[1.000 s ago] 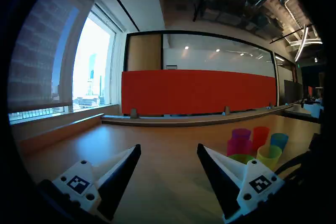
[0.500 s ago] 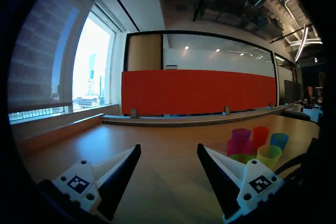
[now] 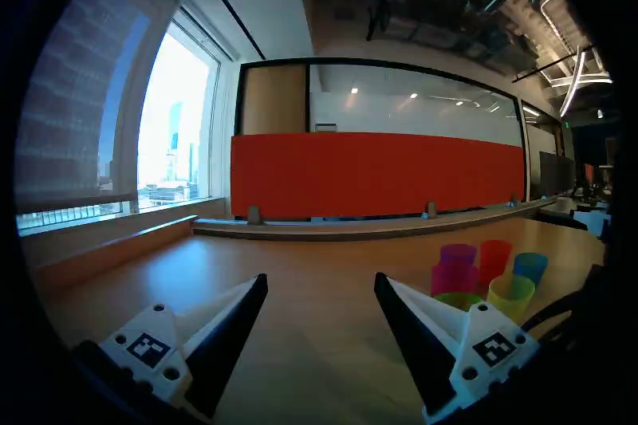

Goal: Pour water

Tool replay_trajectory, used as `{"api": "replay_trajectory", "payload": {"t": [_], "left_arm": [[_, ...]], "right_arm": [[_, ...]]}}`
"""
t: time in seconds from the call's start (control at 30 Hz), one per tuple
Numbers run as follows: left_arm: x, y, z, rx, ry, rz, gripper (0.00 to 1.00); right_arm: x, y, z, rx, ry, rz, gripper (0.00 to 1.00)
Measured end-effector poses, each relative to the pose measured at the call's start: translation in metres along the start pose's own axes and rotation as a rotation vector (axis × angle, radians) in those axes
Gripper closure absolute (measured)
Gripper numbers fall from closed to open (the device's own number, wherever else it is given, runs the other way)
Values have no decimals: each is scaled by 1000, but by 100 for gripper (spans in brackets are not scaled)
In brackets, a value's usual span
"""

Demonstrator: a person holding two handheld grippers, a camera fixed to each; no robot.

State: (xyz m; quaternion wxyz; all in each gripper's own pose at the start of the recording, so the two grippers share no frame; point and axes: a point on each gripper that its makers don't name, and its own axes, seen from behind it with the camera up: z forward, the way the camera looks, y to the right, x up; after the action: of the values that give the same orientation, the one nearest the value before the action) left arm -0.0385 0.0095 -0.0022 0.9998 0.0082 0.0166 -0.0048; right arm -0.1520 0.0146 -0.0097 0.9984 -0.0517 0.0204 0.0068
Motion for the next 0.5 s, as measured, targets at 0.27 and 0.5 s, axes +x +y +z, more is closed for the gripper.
{"api": "replay_trajectory", "payload": {"t": [0.27, 0.5], "left_arm": [[0, -1, 0, 0, 0, 0, 0], [0, 0, 0, 0, 0, 0, 0]], "right_arm": [[-2, -1, 1, -6, -19, -2, 0], [-3, 0, 1, -7, -19, -2, 0]]}}
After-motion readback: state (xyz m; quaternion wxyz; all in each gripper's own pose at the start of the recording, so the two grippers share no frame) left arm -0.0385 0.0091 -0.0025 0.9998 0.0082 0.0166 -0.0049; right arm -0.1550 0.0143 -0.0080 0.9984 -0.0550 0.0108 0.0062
